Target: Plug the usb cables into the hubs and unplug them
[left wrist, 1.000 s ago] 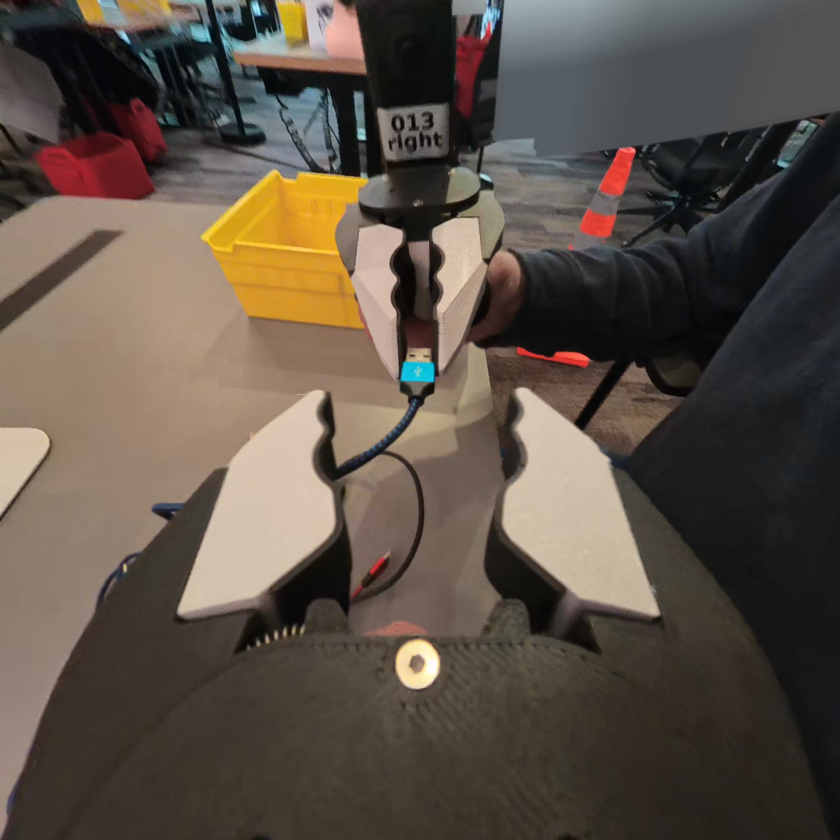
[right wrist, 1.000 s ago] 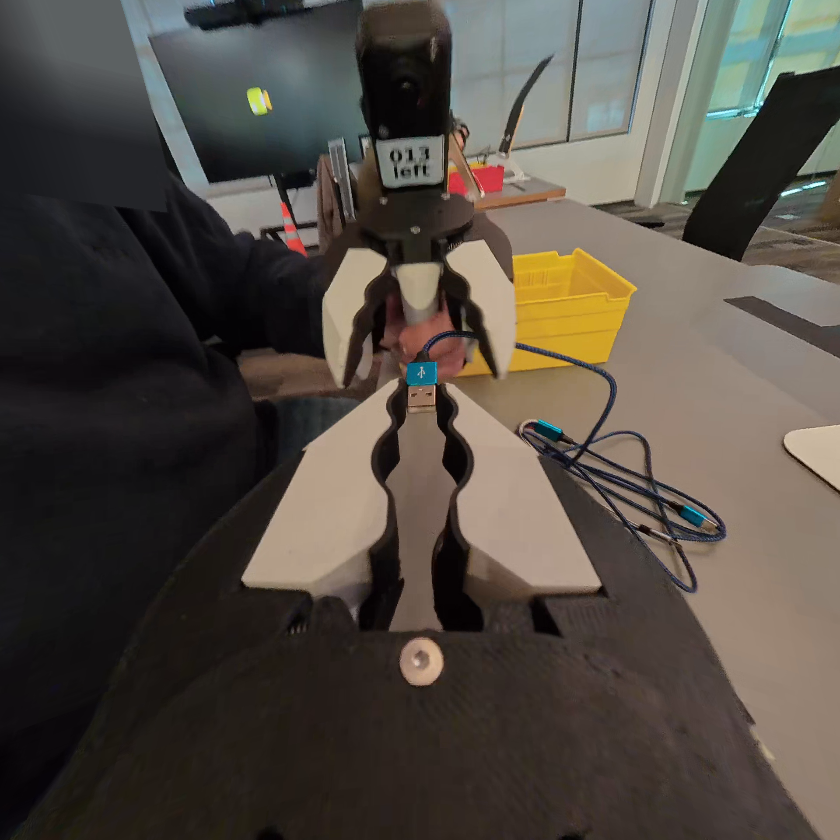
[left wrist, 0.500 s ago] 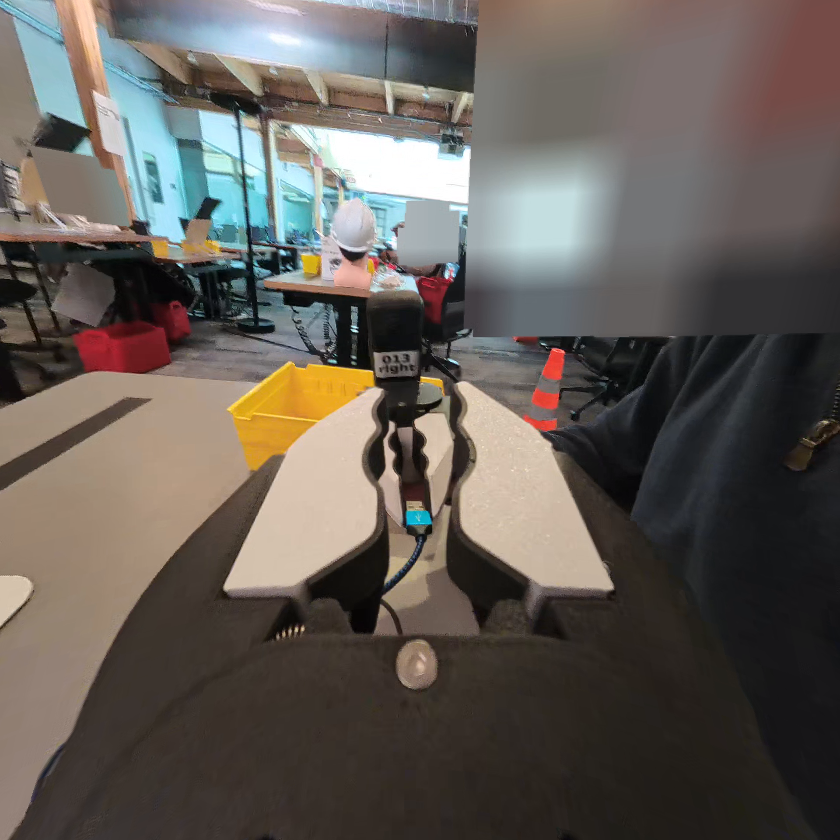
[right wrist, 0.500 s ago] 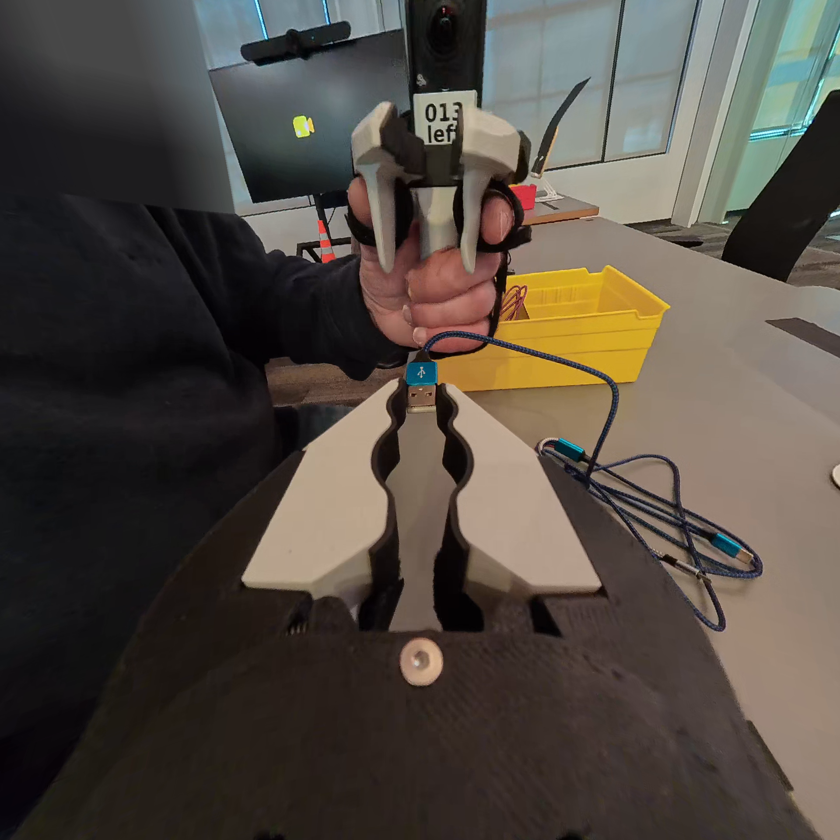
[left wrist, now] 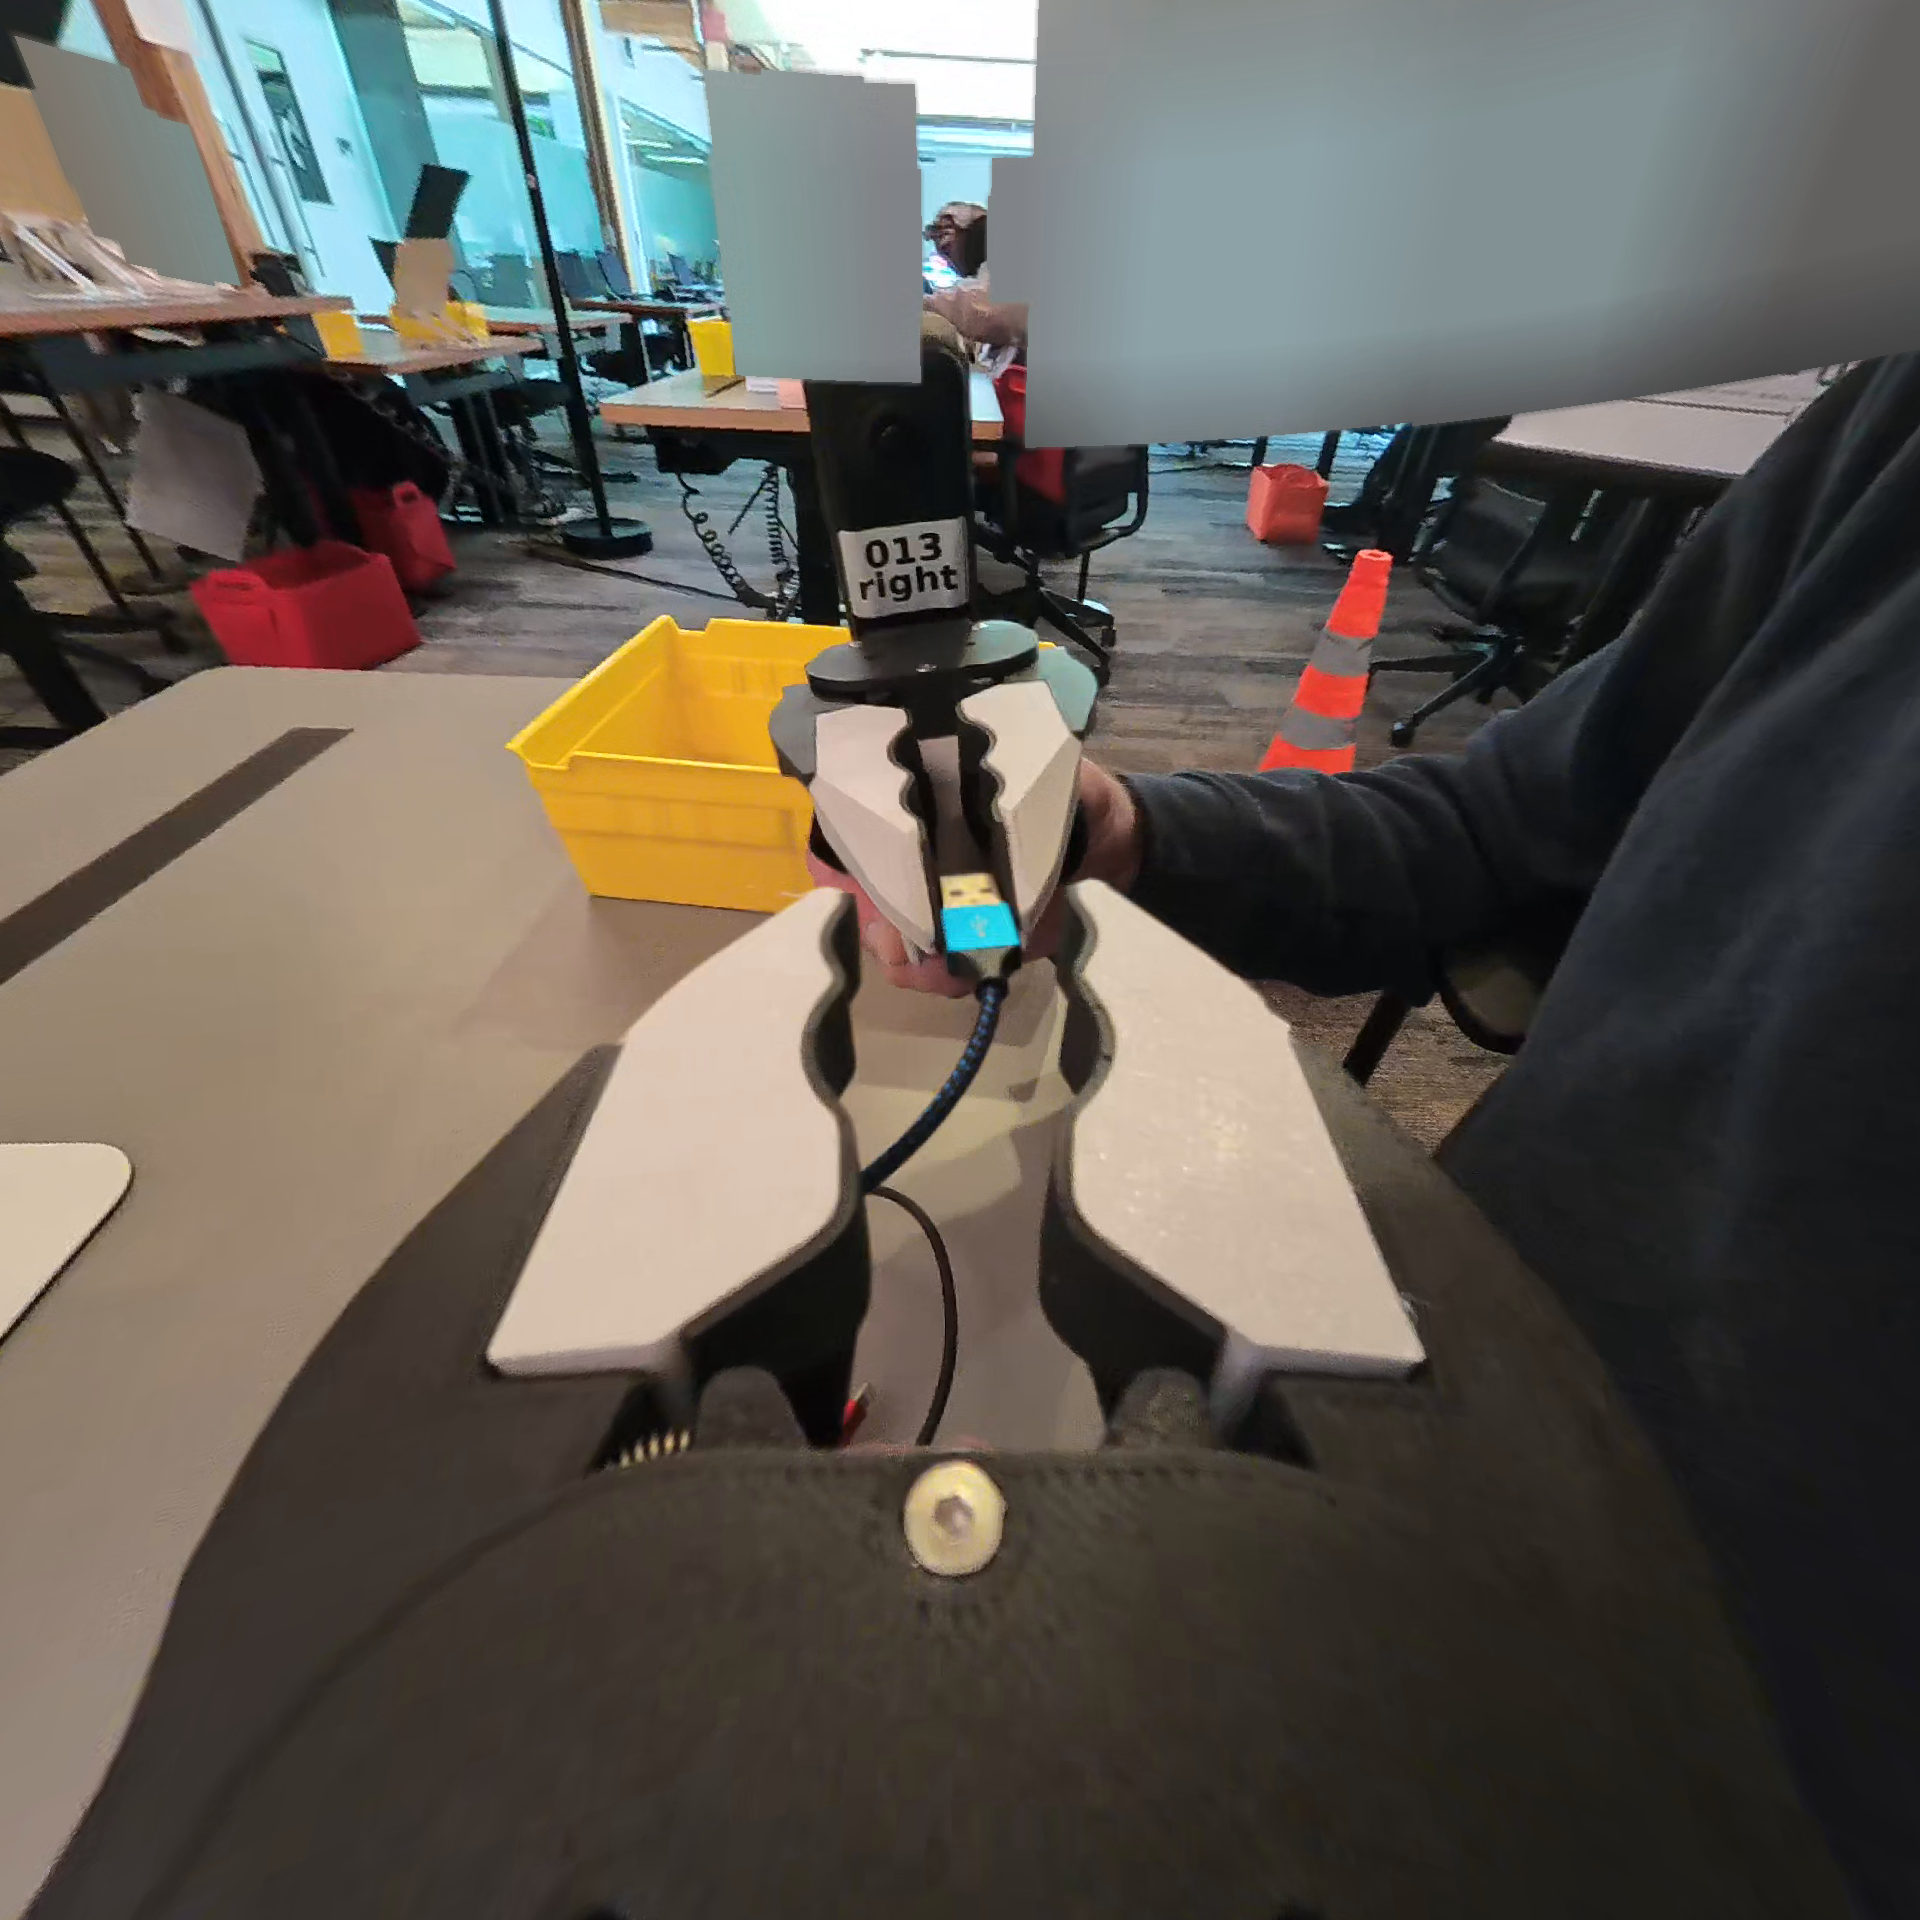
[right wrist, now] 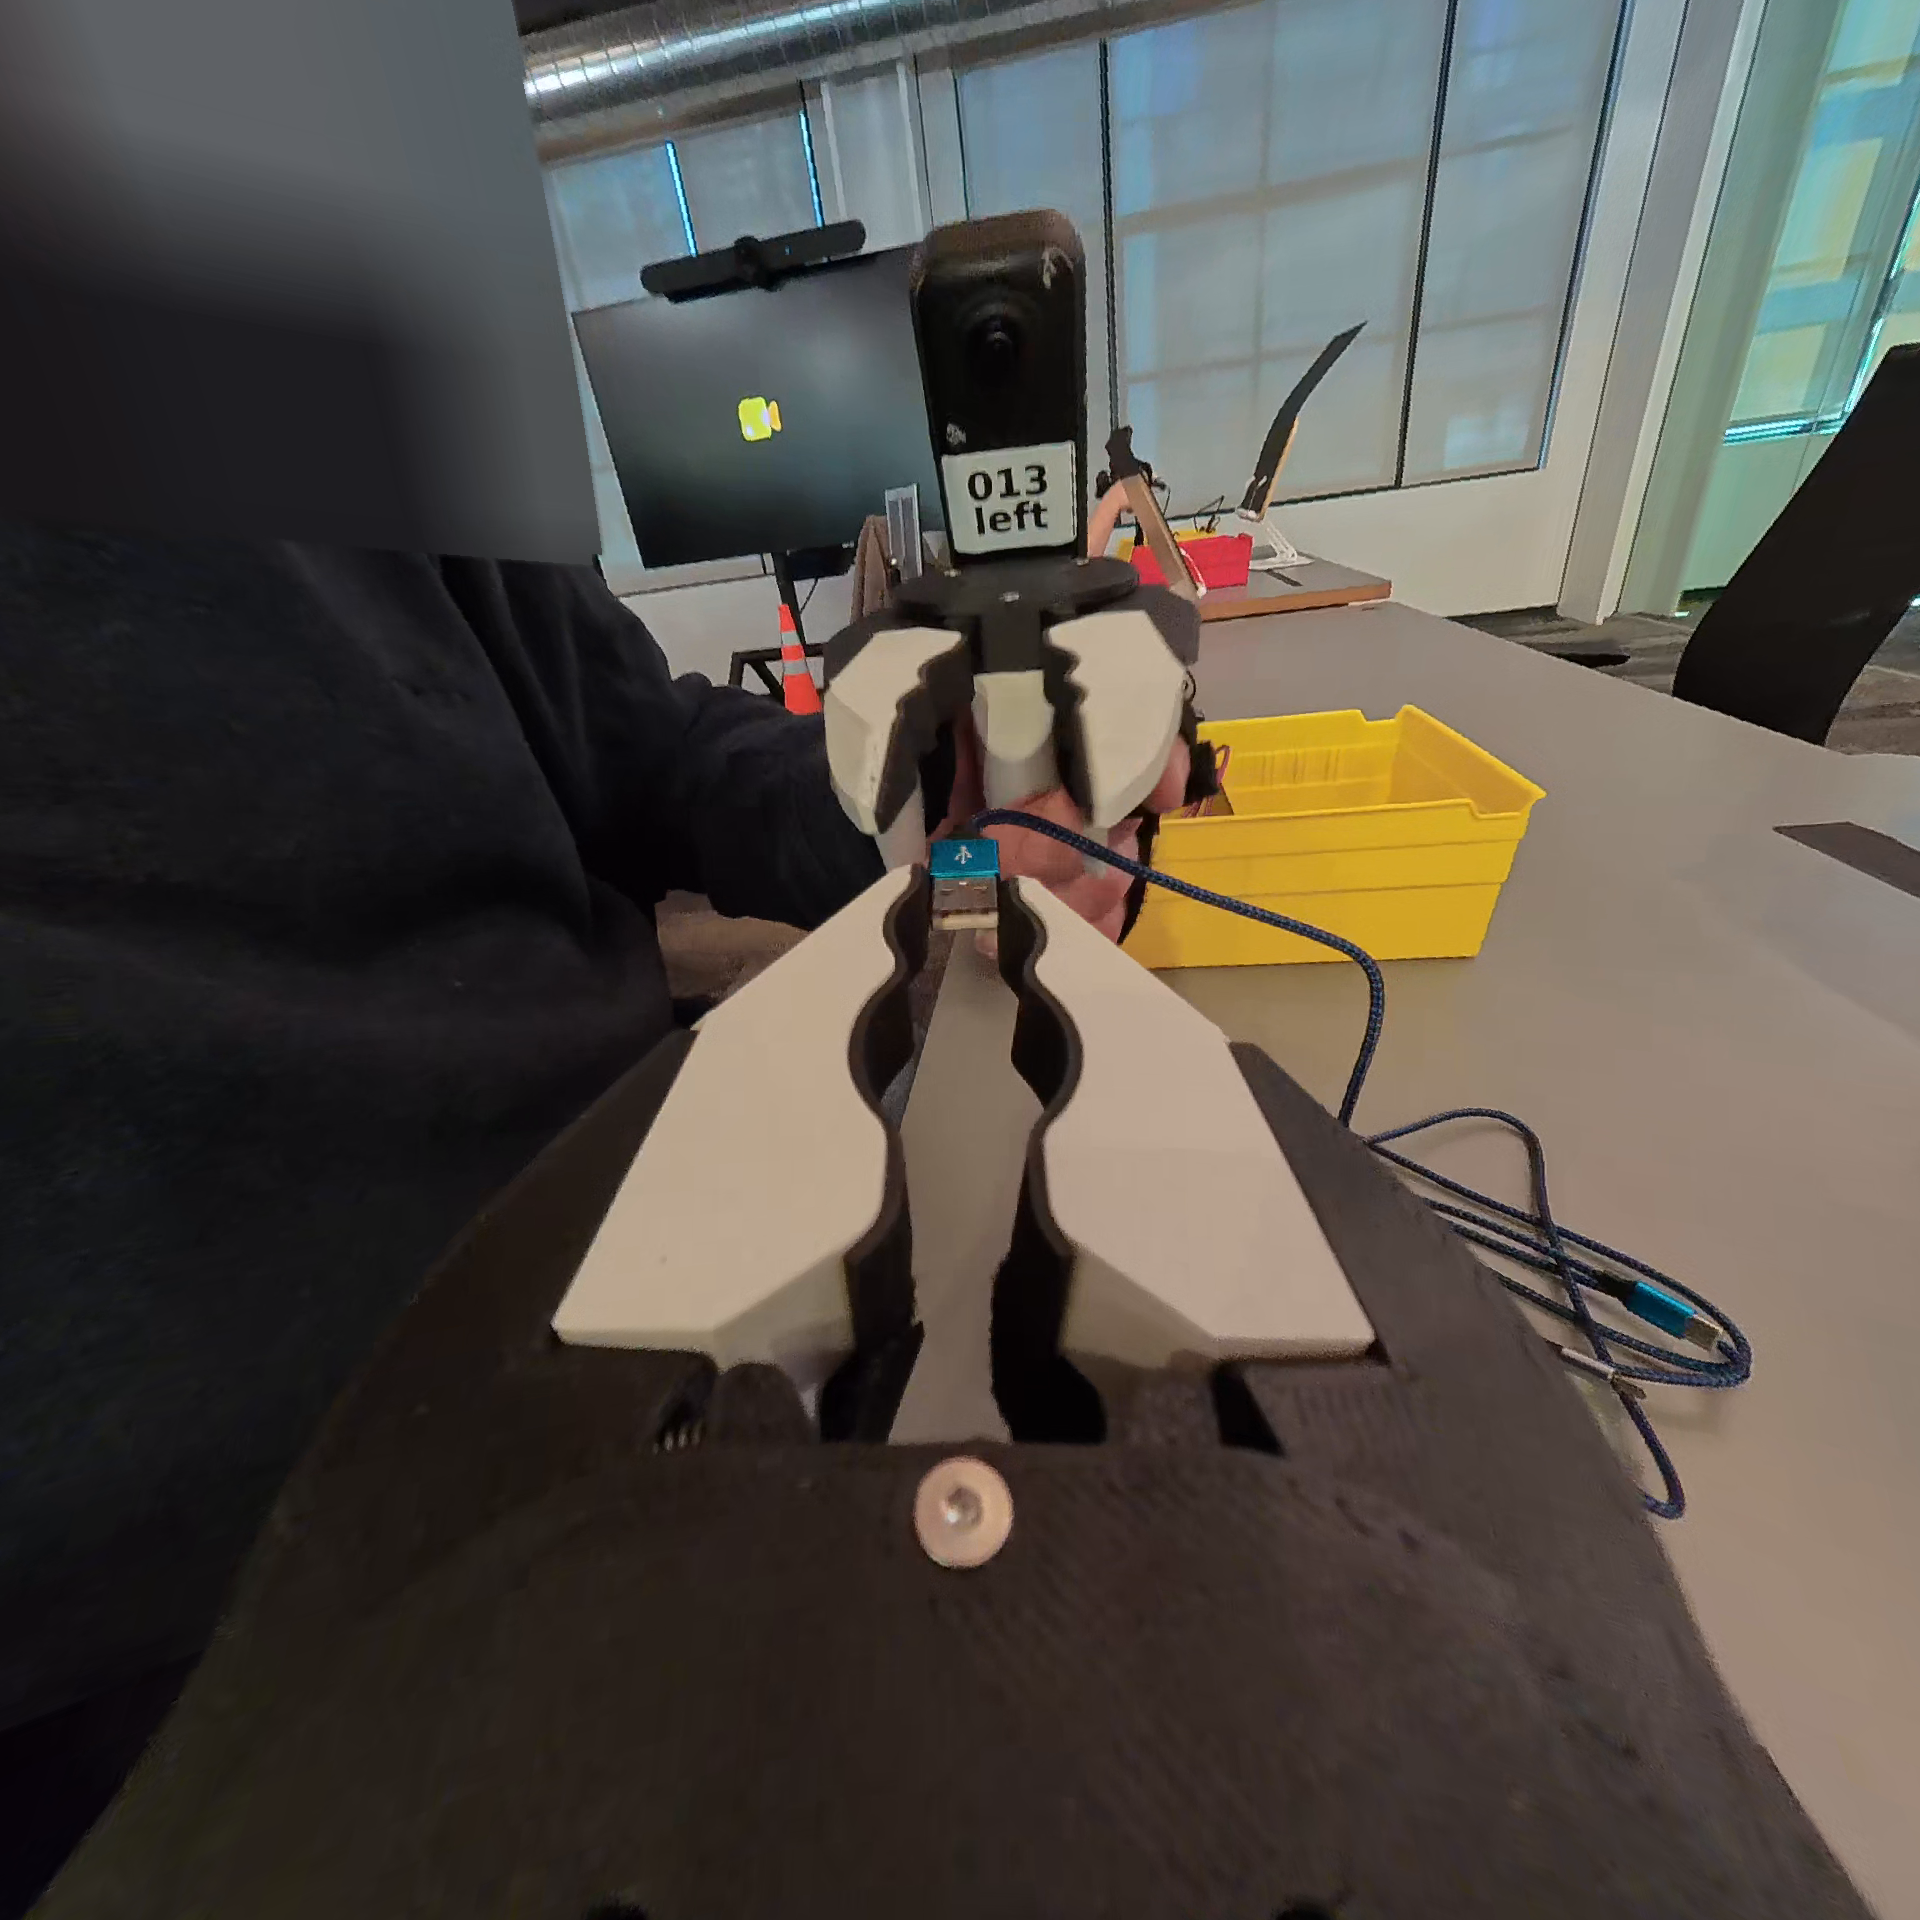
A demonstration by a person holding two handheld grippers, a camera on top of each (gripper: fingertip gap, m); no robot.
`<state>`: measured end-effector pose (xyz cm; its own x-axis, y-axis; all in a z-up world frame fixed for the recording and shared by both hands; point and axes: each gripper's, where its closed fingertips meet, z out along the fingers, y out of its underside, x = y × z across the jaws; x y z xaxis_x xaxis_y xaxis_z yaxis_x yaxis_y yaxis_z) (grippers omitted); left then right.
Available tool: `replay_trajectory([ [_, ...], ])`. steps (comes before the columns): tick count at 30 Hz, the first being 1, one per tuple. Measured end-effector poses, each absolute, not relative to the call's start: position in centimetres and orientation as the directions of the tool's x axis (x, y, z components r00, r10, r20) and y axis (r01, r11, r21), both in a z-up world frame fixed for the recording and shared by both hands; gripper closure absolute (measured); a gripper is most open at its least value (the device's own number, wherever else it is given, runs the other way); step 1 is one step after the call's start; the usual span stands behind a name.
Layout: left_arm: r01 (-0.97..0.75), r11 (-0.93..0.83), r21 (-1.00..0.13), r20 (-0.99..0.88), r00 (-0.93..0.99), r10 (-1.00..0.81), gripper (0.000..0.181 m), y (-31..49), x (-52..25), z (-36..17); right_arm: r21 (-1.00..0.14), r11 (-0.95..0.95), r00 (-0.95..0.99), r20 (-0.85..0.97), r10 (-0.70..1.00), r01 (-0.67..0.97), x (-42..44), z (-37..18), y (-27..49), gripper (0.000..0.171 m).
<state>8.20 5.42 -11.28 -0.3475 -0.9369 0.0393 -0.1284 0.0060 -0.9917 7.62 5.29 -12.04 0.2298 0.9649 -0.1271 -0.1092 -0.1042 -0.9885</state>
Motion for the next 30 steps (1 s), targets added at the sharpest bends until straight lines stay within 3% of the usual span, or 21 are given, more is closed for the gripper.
replay_trajectory([
  [7,-0.134,-0.040,-0.990,0.084,-0.336,-0.938,0.147,5.44,8.40,-12.03,-0.978,-0.105,0.243,-0.148,0.959,-0.183,8.35,-11.82,5.68,0.160],
  [19,-0.069,-0.068,-0.995,0.086,-0.305,-0.949,0.168,5.58,8.81,-11.99,-0.965,-0.101,0.248,-0.162,0.955,-0.241,8.49,-11.72,5.95,0.160],
  [30,-0.068,-0.055,-0.996,0.072,-0.292,-0.954,0.169,5.53,8.86,-11.55,-0.948,-0.095,0.238,-0.172,0.956,-0.303,8.58,-11.44,5.85,0.160],
])
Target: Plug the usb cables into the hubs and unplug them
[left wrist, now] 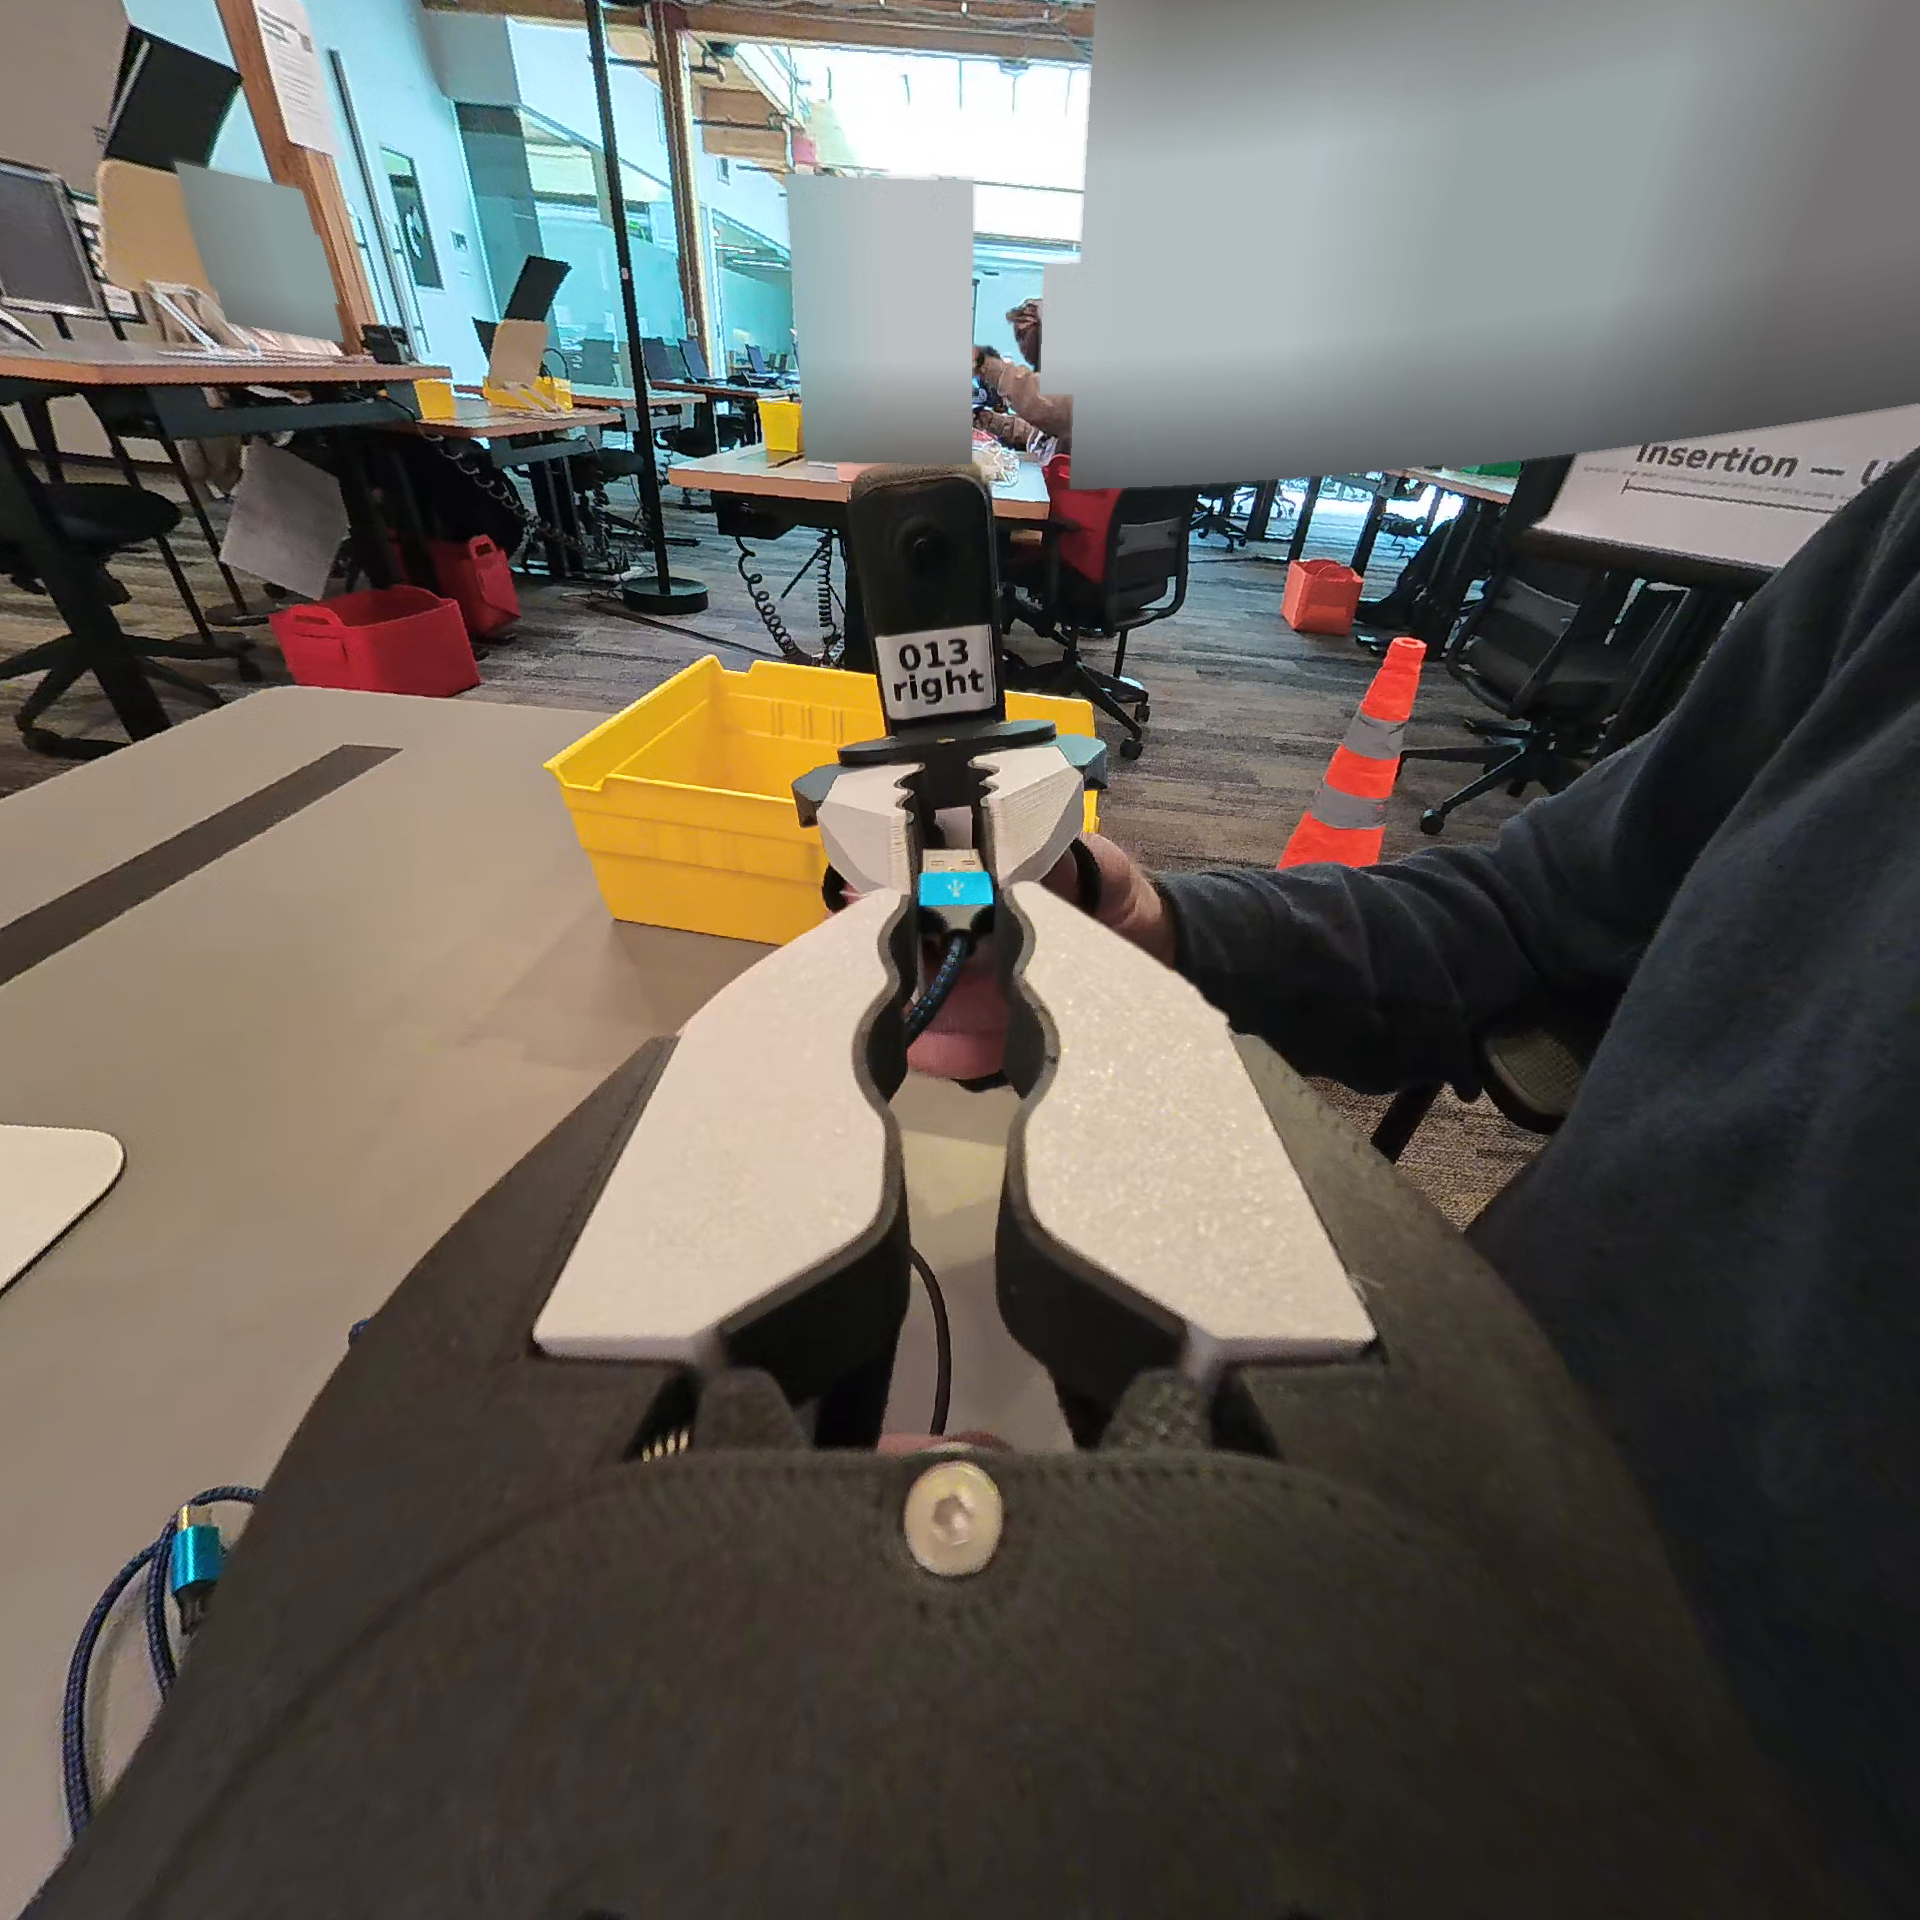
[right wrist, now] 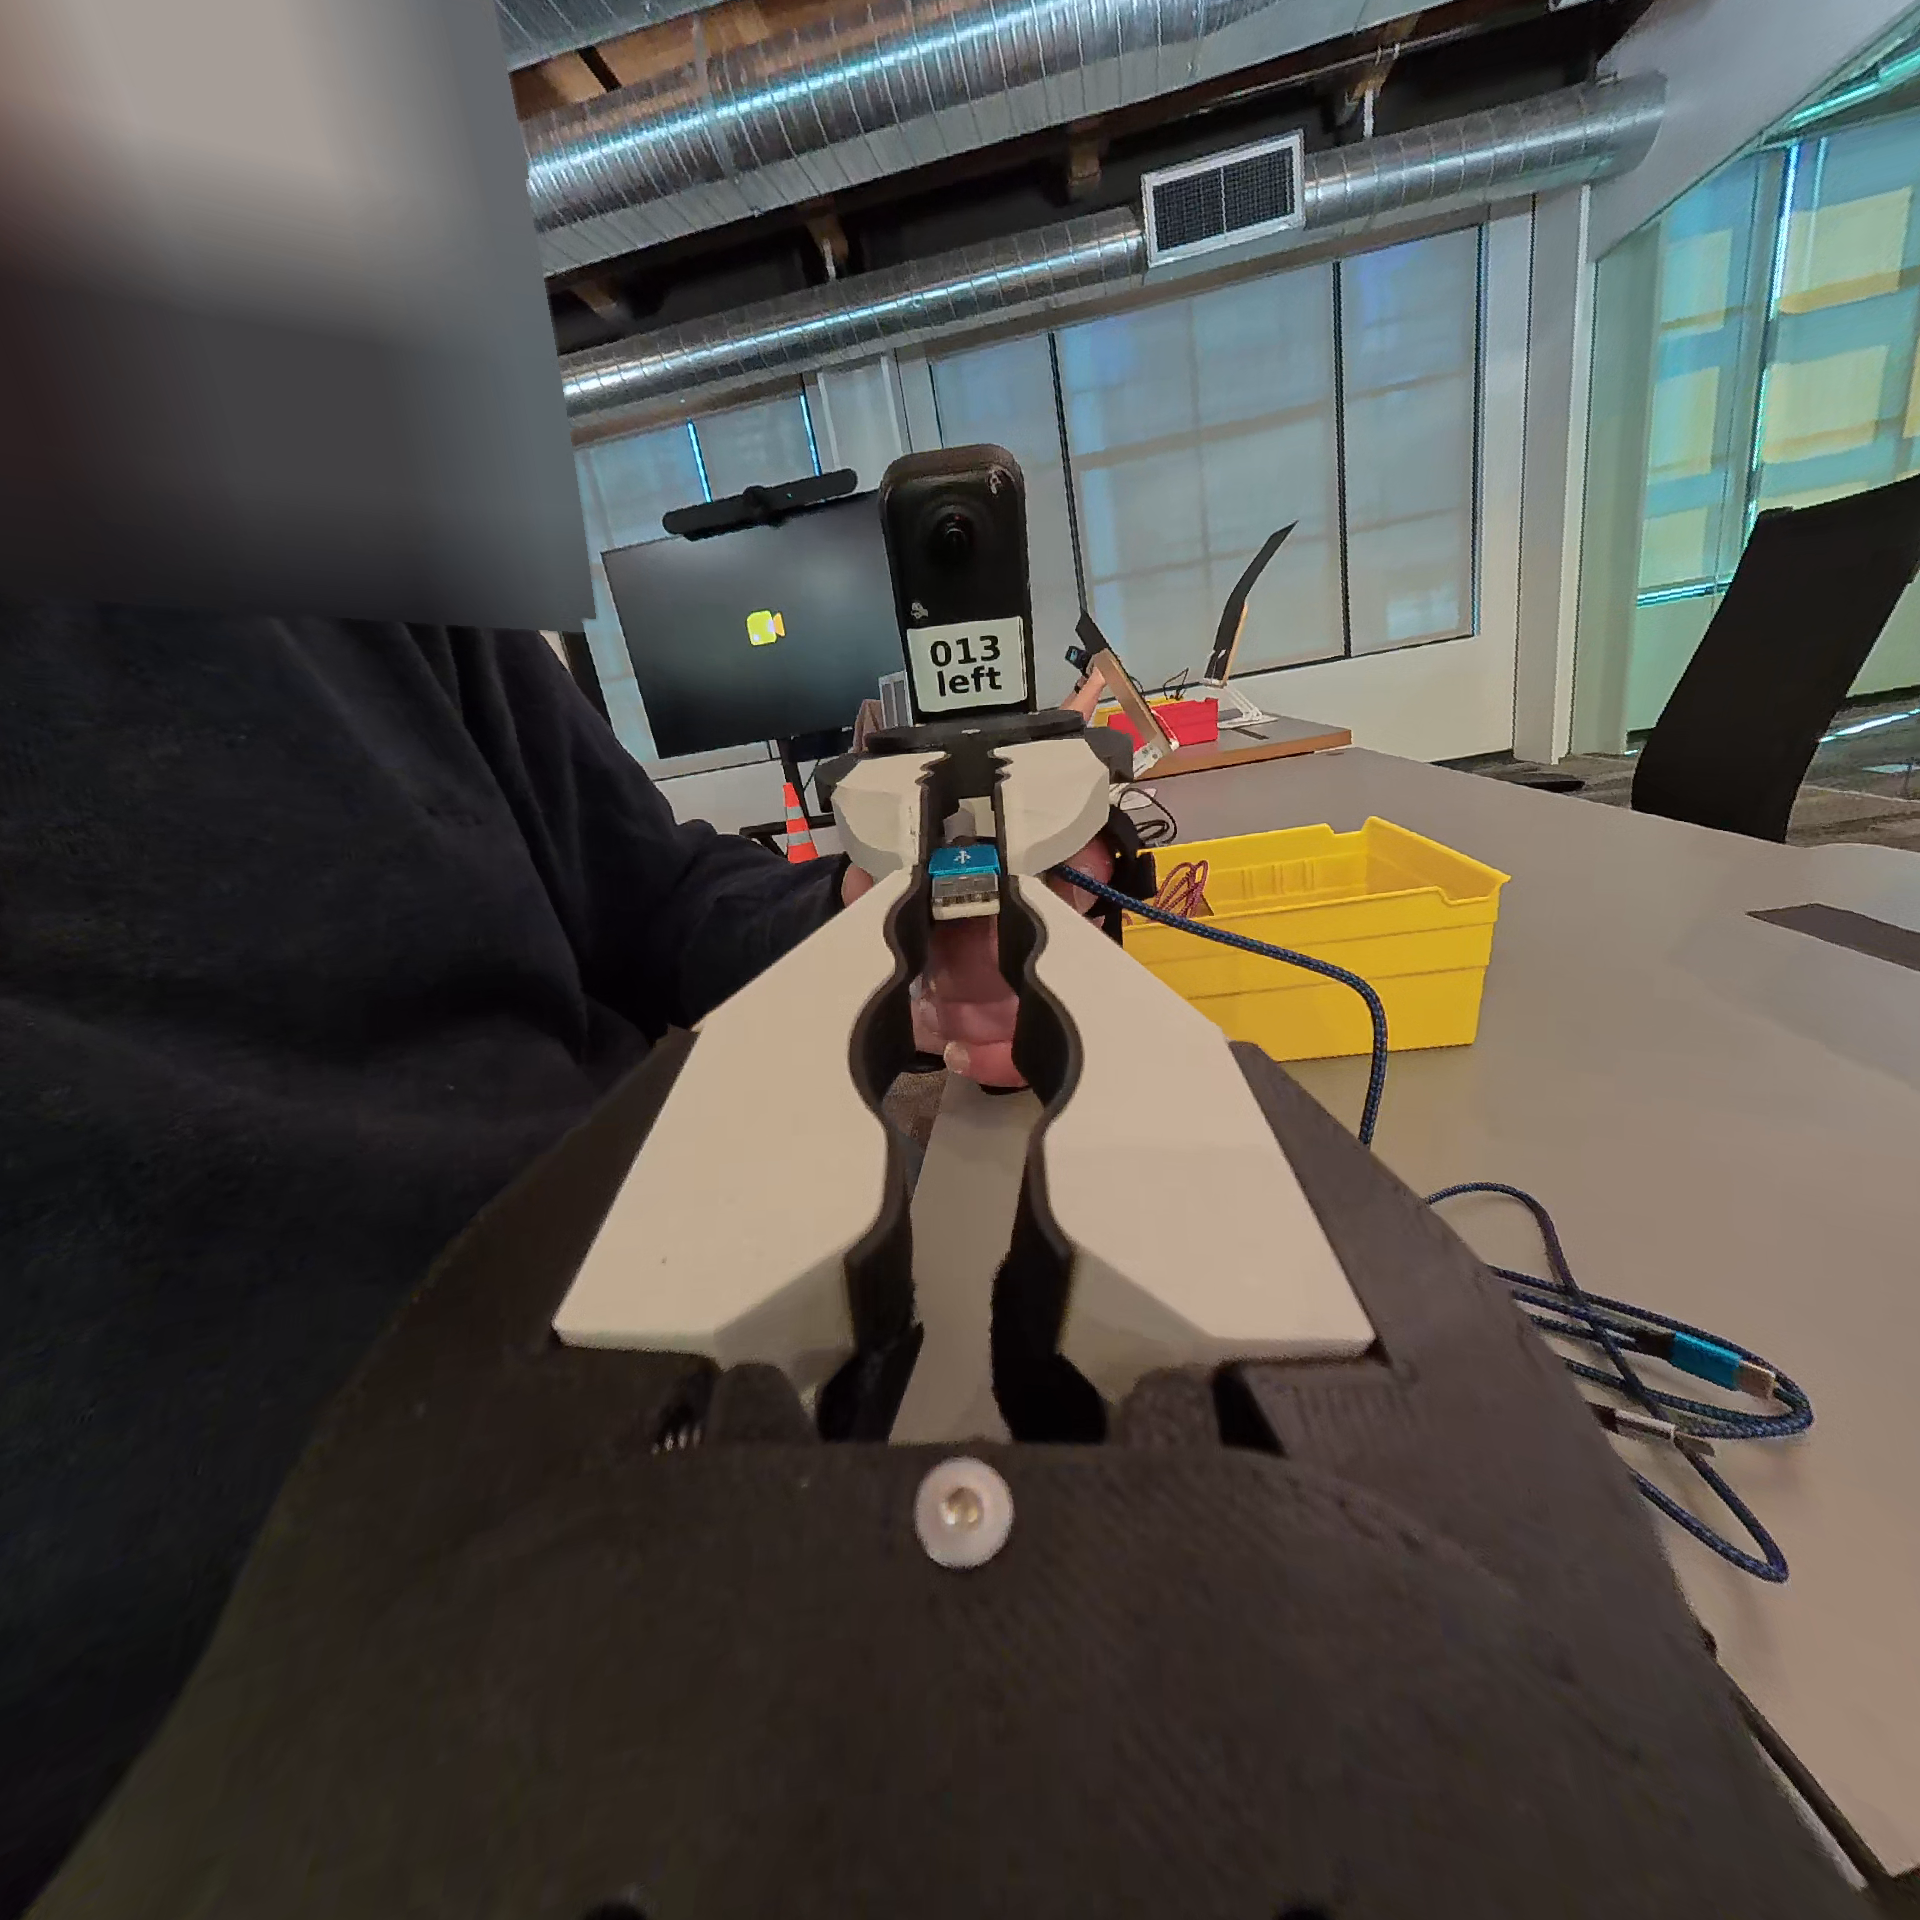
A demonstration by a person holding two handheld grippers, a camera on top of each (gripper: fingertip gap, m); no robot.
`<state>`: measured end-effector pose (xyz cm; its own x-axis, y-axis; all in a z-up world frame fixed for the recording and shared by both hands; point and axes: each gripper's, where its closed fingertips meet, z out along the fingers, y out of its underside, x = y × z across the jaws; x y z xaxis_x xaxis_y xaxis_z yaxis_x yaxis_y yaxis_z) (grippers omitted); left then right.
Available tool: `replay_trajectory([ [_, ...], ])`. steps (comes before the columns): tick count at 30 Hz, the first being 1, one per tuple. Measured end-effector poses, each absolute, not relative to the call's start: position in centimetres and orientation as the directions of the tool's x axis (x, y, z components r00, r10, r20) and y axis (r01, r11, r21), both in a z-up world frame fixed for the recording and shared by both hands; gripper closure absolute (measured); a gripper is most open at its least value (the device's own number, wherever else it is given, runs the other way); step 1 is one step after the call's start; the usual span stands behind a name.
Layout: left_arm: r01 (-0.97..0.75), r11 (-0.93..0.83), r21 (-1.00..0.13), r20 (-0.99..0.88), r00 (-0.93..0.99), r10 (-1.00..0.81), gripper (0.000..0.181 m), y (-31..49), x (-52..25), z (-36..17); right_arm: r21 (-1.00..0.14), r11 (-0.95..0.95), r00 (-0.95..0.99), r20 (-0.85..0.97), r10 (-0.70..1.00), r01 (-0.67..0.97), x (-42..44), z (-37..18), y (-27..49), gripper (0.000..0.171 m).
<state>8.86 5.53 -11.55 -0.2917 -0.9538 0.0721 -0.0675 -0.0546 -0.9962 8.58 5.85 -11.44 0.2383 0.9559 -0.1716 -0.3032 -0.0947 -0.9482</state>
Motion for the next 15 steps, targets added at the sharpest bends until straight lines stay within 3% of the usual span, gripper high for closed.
replay_trajectory([
  [15,-0.067,-0.075,-0.995,0.092,-0.312,-0.946,0.169,5.35,8.68,-11.12,-0.929,-0.077,0.226,-0.167,0.960,-0.362,8.34,-11.25,5.60,0.160],
])
